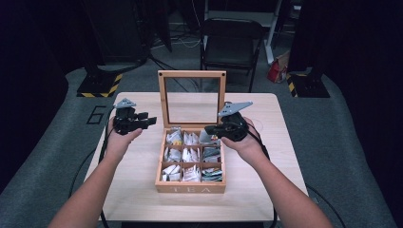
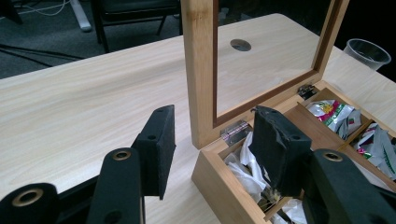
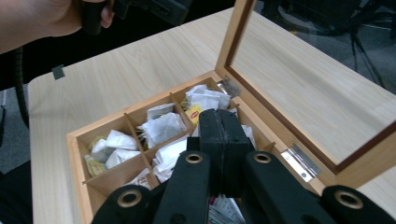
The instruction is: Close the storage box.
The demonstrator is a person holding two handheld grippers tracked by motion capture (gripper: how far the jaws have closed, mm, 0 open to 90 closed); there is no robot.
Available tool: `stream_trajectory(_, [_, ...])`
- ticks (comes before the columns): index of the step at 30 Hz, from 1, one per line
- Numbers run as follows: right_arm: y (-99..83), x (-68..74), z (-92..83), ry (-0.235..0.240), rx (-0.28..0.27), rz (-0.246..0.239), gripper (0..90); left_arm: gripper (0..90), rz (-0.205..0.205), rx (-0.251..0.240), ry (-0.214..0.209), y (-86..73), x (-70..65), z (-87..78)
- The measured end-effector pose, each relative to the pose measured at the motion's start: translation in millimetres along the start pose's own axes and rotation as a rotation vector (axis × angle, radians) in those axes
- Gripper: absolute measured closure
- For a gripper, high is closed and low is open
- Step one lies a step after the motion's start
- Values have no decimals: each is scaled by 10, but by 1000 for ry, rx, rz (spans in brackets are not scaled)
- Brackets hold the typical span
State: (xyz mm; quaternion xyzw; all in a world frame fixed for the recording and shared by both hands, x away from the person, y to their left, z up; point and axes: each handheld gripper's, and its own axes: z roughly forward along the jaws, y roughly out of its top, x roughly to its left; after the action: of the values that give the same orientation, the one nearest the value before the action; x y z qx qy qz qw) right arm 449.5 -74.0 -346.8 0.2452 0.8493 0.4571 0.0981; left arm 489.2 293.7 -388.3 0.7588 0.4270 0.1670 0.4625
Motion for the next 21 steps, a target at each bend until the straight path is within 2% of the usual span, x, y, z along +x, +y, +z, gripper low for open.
stream_trajectory(9, [-51, -127, -43, -46, 7, 7, 900, 494, 1, -4, -5, -2, -2, -3])
stream_trajectory(21, [-187, -358, -215, -129, 7, 57, 900, 494, -2, -13, -7, -16, 8, -43])
